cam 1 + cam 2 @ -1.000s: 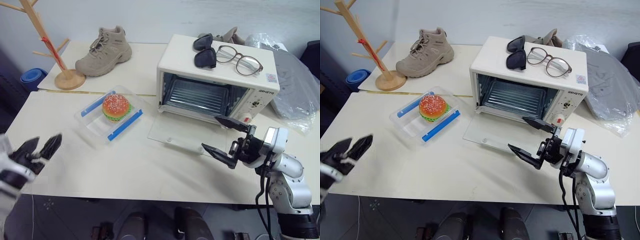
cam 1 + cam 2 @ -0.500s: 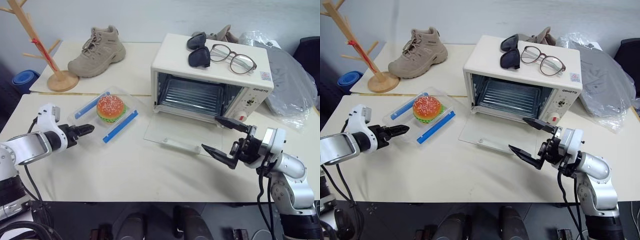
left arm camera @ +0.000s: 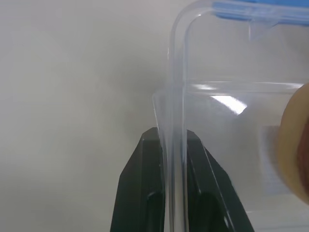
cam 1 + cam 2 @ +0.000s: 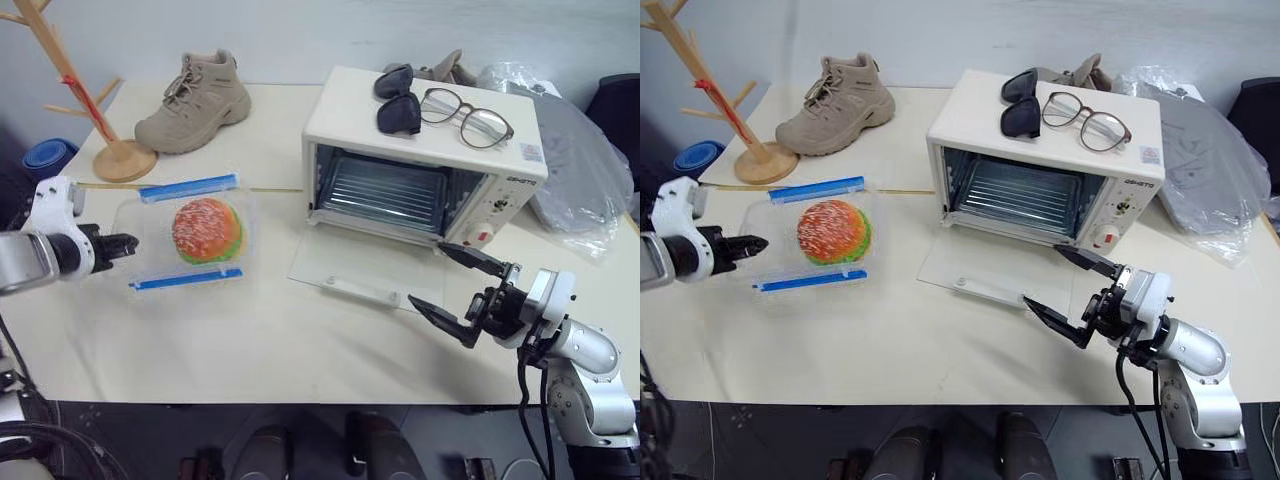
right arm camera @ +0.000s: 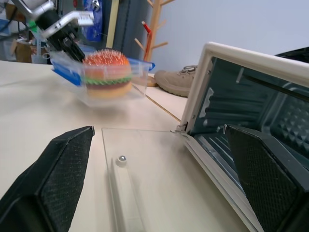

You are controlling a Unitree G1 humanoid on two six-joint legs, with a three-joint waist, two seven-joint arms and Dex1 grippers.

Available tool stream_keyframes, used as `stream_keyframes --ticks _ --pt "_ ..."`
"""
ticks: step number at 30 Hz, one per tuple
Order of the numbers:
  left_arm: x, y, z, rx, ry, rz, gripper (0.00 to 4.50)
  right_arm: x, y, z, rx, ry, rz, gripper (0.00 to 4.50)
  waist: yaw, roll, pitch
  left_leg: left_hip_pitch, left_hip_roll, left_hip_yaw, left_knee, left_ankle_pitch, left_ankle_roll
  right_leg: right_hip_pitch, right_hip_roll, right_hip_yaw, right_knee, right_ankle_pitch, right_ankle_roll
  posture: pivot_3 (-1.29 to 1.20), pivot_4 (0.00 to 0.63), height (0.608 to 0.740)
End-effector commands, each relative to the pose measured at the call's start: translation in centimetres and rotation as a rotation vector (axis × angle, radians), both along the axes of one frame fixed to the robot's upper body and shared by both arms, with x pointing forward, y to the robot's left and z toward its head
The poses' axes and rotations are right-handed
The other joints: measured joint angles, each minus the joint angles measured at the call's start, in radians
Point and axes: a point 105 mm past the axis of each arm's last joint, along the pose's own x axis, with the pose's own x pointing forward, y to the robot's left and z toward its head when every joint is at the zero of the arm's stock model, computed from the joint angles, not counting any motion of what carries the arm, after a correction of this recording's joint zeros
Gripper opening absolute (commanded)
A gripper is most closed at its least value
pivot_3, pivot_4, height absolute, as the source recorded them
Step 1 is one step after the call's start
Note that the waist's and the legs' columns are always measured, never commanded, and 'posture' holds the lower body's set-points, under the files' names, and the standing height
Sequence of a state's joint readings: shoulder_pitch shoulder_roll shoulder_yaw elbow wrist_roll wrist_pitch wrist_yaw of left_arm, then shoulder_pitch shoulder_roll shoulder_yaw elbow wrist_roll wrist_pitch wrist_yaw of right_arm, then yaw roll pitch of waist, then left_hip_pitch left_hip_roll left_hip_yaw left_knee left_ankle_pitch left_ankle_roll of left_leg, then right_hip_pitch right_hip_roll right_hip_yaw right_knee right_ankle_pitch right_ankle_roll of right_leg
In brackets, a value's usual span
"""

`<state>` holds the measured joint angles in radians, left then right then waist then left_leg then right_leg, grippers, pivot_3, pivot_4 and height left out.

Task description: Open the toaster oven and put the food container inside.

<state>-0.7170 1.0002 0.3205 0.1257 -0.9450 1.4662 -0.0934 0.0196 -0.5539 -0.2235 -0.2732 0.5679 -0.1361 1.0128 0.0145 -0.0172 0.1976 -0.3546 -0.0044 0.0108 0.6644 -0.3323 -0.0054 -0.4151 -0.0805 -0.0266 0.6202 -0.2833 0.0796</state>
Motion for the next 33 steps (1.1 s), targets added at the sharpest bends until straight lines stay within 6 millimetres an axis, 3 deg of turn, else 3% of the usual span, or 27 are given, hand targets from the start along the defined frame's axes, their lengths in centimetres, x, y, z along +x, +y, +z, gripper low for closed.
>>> stream_keyframes --ticks 1,9,16,20,24,31,33 --pt "0.3 -3.3 1.5 0.021 -0.03 -0.156 0.07 -0.6 -1.6 0.6 -0.036 -0.031 -0.066 4.5 0.002 0.0 0.0 0.0 0.0 0.0 0.0 0.0 0.0 0.0 0.0 0.0 0.0 0.0 0.0 0.0 0.15 0.74" --pt "2.4 -11.4 1.7 0.039 -0.055 -0.366 0.07 -1.9 -3.5 -0.3 -0.064 0.026 -0.189 4.5 0.007 0.0 0.0 0.0 0.0 0.002 0.0 0.0 0.0 0.0 0.002 0.002 0.002 0.0 0.0 0.0 0.15 0.74" --pt "4.8 -18.4 0.8 -0.026 -0.072 -0.461 0.07 -4.0 -2.0 0.6 -0.027 0.031 -0.253 4.5 0.008 0.0 0.0 0.001 0.0 0.003 0.001 0.001 -0.001 0.0 0.003 0.002 0.004 0.0 0.001 0.0 0.15 0.74" --pt "5.7 -20.9 -0.1 0.009 -0.076 -0.511 0.07 -4.1 -1.6 0.7 -0.014 0.041 -0.277 4.5 0.006 0.0 0.0 0.001 0.0 0.004 0.002 0.001 -0.001 0.0 0.003 0.003 0.003 0.001 0.002 0.0 0.15 0.74" --pt "6.6 -22.1 0.0 0.009 -0.092 -0.511 0.07 -4.0 -1.2 0.8 0.003 0.044 -0.293 4.5 0.008 0.0 0.0 0.001 0.0 0.004 0.002 0.001 -0.001 0.0 0.004 0.003 0.003 0.001 0.002 0.0 0.15 0.74" --pt "6.7 -22.2 1.1 -0.042 -0.124 -0.52 2.17 -3.7 -1.5 0.7 0.025 0.054 -0.34 4.5 0.007 0.0 0.0 0.001 0.0 0.004 0.002 0.001 -0.001 0.0 0.004 0.003 0.003 0.001 0.002 0.0 0.15 0.74" --pt "6.7 -21.4 2.1 -0.095 -0.169 -0.516 2.74 -3.7 -2.1 0.7 0.029 0.063 -0.353 4.5 0.007 0.0 0.0 0.001 0.0 0.004 0.002 0.001 -0.001 0.0 0.004 0.003 0.003 0.001 0.002 0.0 0.15 0.74"
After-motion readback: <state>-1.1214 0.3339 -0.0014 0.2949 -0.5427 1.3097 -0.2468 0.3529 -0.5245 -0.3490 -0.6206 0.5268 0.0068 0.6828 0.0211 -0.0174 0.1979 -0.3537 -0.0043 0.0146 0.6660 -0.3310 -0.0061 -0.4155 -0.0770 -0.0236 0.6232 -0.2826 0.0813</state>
